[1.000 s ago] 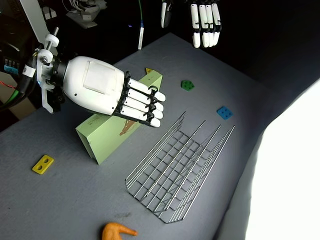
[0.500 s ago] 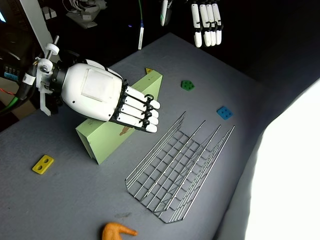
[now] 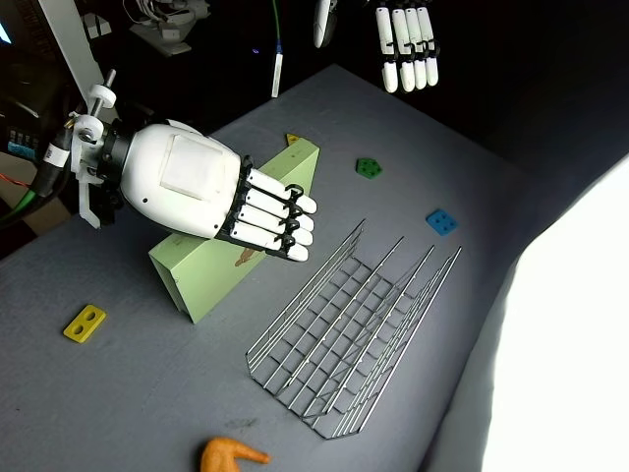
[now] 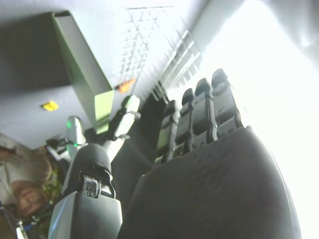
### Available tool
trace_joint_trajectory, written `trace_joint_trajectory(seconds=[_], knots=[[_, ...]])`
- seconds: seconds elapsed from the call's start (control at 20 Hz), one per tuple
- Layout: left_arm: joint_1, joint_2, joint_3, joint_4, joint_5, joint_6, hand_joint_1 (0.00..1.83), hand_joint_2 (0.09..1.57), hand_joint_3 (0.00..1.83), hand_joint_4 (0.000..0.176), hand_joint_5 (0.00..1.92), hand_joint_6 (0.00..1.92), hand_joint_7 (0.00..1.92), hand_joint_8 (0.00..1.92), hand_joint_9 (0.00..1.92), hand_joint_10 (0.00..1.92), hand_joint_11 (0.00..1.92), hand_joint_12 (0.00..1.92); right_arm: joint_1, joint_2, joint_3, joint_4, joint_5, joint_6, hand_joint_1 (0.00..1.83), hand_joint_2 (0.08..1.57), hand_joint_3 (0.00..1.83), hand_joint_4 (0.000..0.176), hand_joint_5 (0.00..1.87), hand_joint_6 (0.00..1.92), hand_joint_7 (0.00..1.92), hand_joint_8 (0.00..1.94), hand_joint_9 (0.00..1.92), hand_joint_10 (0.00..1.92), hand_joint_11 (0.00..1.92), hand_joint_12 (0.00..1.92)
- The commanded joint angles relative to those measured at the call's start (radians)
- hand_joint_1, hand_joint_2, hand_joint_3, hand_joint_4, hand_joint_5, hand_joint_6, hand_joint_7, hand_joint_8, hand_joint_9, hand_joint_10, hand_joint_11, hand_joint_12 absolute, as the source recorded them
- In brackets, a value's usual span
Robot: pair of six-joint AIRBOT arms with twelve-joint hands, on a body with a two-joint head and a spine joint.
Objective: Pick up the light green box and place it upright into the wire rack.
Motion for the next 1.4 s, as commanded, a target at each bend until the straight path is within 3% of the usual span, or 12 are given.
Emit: trace_joint_trajectory(seconds=[0.0, 0.35, 0.4, 0.45, 0.5, 0.55, 0.65, 0.8, 0.85, 0.9, 1.35], knots=[[-0.009, 0.001, 0.001, 0.010, 0.092, 0.000, 0.11, 1.26, 0.00, 0.035, 0.04, 0.00, 0.05, 0.00, 0.01, 0.00, 0.00, 0.00, 0.008, 0.005, 0.002, -0.033, -0.007, 0.005, 0.34, 1.11, 0.00, 0.000, 0.04, 0.00, 0.07, 0.00, 0.03, 0.00, 0.00, 0.14], [-0.009, 0.001, 0.000, 0.010, 0.092, 0.000, 0.11, 1.26, 0.00, 0.035, 0.04, 0.00, 0.05, 0.00, 0.01, 0.00, 0.00, 0.00, 0.008, 0.006, 0.004, -0.033, -0.010, 0.006, 0.34, 1.11, 0.00, 0.000, 0.04, 0.00, 0.07, 0.00, 0.03, 0.00, 0.00, 0.13], [-0.009, 0.001, 0.000, 0.010, 0.092, 0.000, 0.17, 1.26, 0.00, 0.035, 0.07, 0.01, 0.08, 0.01, 0.03, 0.01, 0.01, 0.01, 0.009, 0.007, 0.004, -0.033, -0.013, 0.007, 0.92, 1.00, 0.00, 0.004, 0.01, 0.00, 0.05, 0.00, 0.02, 0.00, 0.00, 0.24], [-0.009, 0.001, 0.000, 0.010, 0.092, 0.000, 0.16, 1.27, 0.00, 0.030, 0.06, 0.00, 0.06, 0.00, 0.02, 0.00, 0.01, 0.01, 0.012, 0.008, 0.004, -0.033, -0.015, 0.008, 1.10, 1.00, 0.00, 0.000, 0.30, 0.11, 0.41, 0.07, 0.35, 0.14, 0.00, 0.84], [-0.009, 0.001, 0.000, 0.010, 0.092, 0.000, 0.16, 1.27, 0.00, 0.029, 0.05, 0.00, 0.06, 0.00, 0.02, 0.00, 0.01, 0.01, 0.014, 0.008, 0.004, -0.033, -0.015, 0.009, 1.14, 0.99, 0.00, 0.000, 0.36, 0.13, 0.49, 0.08, 0.42, 0.18, 0.00, 1.04], [-0.009, 0.001, -0.001, 0.010, 0.092, 0.000, 0.16, 1.27, 0.00, 0.033, 0.05, 0.00, 0.06, 0.00, 0.02, 0.00, 0.02, 0.01, 0.014, 0.008, 0.004, -0.033, -0.015, 0.009, 1.15, 1.03, 0.00, 0.000, 0.54, 0.22, 0.69, 0.14, 0.62, 0.29, 0.00, 1.36], [-0.009, 0.001, -0.002, 0.010, 0.092, 0.000, 0.13, 1.27, 0.00, 0.034, 0.04, 0.00, 0.05, 0.00, 0.02, 0.00, 0.02, 0.02, -0.001, 0.007, 0.004, -0.033, -0.018, 0.011, 1.20, 1.04, 0.00, 0.000, 0.68, 0.34, 0.84, 0.14, 0.65, 0.62, 0.15, 1.50], [-0.009, 0.001, -0.002, 0.010, 0.092, 0.000, 0.15, 1.27, 0.00, 0.033, 0.05, 0.00, 0.06, 0.00, 0.02, 0.00, 0.02, 0.03, 0.000, 0.007, 0.004, -0.033, -0.021, 0.009, 1.20, 1.05, 0.00, 0.000, 0.74, 0.37, 0.91, 0.16, 0.67, 0.74, 0.22, 1.49], [-0.009, 0.001, -0.001, 0.010, 0.092, 0.000, 0.15, 1.27, 0.00, 0.034, 0.05, 0.00, 0.08, 0.00, 0.04, 0.00, 0.00, 0.13, 0.003, 0.007, 0.004, -0.033, -0.021, 0.009, 1.21, 1.14, 0.00, 0.000, 0.91, 0.84, 0.90, 1.02, 0.70, 1.09, 0.33, 1.68], [-0.009, 0.001, 0.000, 0.010, 0.092, 0.000, 0.16, 1.27, 0.00, 0.034, 0.04, 0.00, 0.07, 0.00, 0.04, 0.00, 0.00, 0.12, 0.003, 0.007, 0.004, -0.033, -0.021, 0.009, 1.19, 1.17, 0.00, 0.000, 0.88, 1.04, 0.86, 1.25, 0.69, 1.20, 0.35, 1.74], [-0.009, 0.001, 0.002, 0.010, 0.092, 0.000, 0.13, 1.28, 0.00, 0.032, 0.04, 0.00, 0.08, 0.00, 0.05, 0.00, 0.00, 0.13, 0.043, 0.023, 0.002, -0.033, -0.022, 0.023, 1.19, 1.18, 0.00, 0.000, 0.87, 1.08, 0.85, 1.32, 0.66, 1.27, 0.36, 1.75]])
